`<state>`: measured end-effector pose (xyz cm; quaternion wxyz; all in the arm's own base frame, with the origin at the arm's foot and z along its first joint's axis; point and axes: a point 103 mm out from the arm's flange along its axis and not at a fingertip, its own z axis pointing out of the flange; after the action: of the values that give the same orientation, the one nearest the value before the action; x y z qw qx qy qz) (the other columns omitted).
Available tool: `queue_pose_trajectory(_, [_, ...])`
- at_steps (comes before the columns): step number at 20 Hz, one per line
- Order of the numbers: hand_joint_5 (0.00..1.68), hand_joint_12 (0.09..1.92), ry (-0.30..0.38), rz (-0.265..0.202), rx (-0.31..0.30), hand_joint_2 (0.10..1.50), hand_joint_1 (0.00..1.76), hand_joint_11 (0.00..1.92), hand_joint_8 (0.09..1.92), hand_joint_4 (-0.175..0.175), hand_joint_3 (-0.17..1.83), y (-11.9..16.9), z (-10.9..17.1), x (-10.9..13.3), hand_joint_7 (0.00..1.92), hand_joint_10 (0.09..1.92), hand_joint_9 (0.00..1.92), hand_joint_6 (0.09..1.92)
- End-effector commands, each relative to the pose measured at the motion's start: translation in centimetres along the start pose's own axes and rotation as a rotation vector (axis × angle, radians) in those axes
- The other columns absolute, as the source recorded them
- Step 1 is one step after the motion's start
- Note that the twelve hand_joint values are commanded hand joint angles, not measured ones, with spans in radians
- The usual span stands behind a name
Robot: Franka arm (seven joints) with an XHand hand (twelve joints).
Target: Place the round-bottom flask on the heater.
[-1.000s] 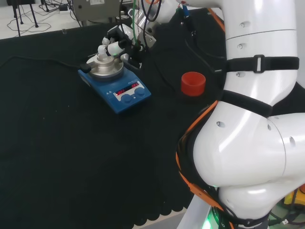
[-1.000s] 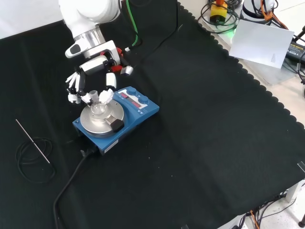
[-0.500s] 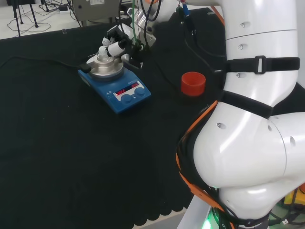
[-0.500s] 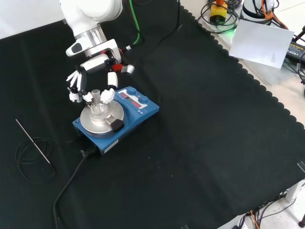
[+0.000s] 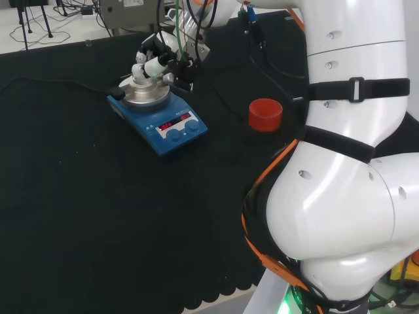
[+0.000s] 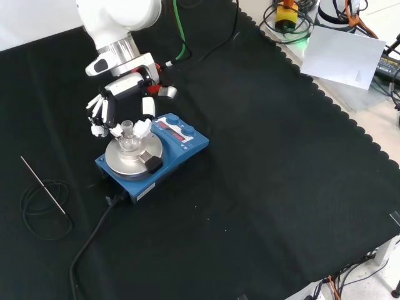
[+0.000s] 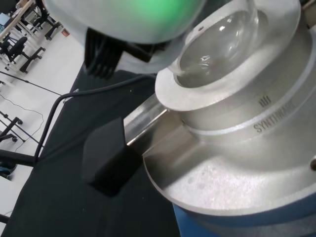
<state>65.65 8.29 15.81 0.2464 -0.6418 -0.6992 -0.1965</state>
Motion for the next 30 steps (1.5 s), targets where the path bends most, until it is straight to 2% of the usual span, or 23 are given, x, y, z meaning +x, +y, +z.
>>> queue_pose_trajectory(1, [1.16,1.32,-0.001,0.002,0.013,0.62,1.11,0.23,0.53,0.16,0.82,0.0,0.0,-0.2,0.58,0.52,0.73,0.94])
queue_pose_trajectory(3, [1.11,1.32,-0.001,0.004,0.029,0.74,1.09,0.21,0.54,0.161,0.63,0.0,0.1,-0.3,0.54,0.53,0.71,0.93])
queue_pose_trajectory(5, [0.92,1.32,-0.004,0.01,0.047,0.65,1.05,0.18,0.54,0.067,0.68,0.0,0.1,-0.4,0.51,0.54,0.68,0.91])
queue_pose_trajectory(6, [0.84,1.33,-0.004,0.011,0.058,0.6,1.03,0.16,0.55,0.038,0.74,0.0,0.1,-0.4,0.49,0.55,0.66,0.91])
queue_pose_trajectory(9, [0.63,1.34,-0.009,0.01,0.085,0.52,1.0,0.11,0.55,0.003,0.8,0.1,0.0,-0.4,0.44,0.56,0.61,0.83])
queue_pose_trajectory(11, [0.52,1.35,-0.007,0.012,0.087,0.5,0.97,0.08,0.57,-0.006,0.79,0.1,0.0,-0.4,0.4,0.58,0.57,0.71])
queue_pose_trajectory(14, [0.45,1.36,-0.002,0.007,0.084,0.48,0.96,0.06,0.59,-0.013,0.78,0.0,0.0,-0.5,0.37,0.61,0.55,0.57])
queue_pose_trajectory(21, [0.45,1.36,-0.019,0.0,0.063,0.48,0.9,0.05,0.6,-0.015,0.76,-1.1,-1.4,-0.7,0.35,0.62,0.53,0.48])
queue_pose_trajectory(30, [0.46,1.36,-0.042,0.023,0.018,0.5,0.88,0.04,0.6,-0.013,0.73,-4.6,-4.1,-1.2,0.35,0.62,0.53,0.42])
